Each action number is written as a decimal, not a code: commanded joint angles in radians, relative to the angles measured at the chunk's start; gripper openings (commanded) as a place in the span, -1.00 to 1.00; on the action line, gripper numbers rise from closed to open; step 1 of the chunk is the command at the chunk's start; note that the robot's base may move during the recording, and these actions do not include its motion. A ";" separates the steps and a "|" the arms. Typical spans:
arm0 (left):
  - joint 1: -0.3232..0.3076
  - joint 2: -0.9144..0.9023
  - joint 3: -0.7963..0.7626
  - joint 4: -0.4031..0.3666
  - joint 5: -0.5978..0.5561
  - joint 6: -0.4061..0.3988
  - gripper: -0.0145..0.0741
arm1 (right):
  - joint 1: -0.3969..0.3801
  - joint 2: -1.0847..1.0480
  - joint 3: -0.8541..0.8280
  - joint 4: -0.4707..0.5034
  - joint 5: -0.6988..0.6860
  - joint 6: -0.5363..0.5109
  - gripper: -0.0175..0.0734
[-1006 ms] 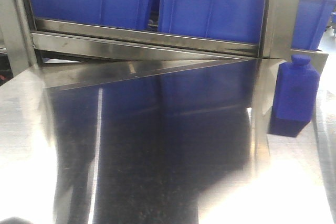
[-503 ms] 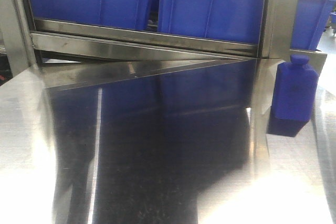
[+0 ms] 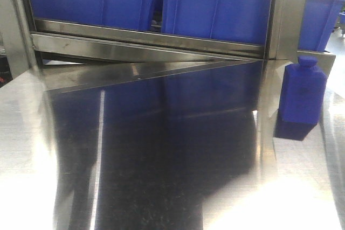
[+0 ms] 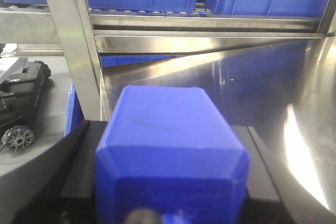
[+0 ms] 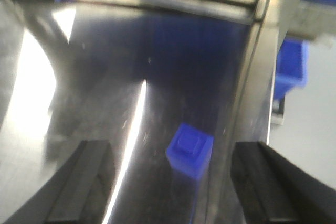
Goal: Pick and sort blue part to right shelf
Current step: 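Lower the right gripper over the other blue bottle-shaped part, then close the right gripper on the blue part and lift it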
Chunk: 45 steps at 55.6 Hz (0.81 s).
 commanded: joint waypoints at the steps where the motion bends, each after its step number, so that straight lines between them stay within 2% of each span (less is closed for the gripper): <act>1: -0.007 0.002 -0.029 -0.004 -0.092 0.002 -0.01 | 0.001 0.061 -0.094 0.016 0.024 0.025 0.67; 9: -0.007 0.002 -0.029 -0.004 -0.092 0.002 -0.01 | 0.011 0.188 -0.188 -0.003 0.142 0.118 0.67; 13: -0.007 0.002 -0.029 -0.004 -0.092 0.002 -0.04 | 0.036 0.251 -0.231 -0.046 0.179 0.179 0.67; 23: -0.007 0.002 -0.029 -0.002 -0.092 0.002 -0.16 | 0.125 0.388 -0.313 -0.308 0.267 0.397 0.67; 25: -0.007 0.002 -0.029 0.001 -0.092 0.002 -0.18 | 0.135 0.406 -0.318 -0.336 0.267 0.424 0.67; 32: -0.007 0.002 -0.029 0.001 -0.092 0.002 -0.20 | 0.141 0.457 -0.323 -0.336 0.246 0.465 0.67; 45: -0.007 0.002 -0.029 0.001 -0.090 0.002 -0.20 | 0.141 0.543 -0.323 -0.310 0.252 0.472 0.67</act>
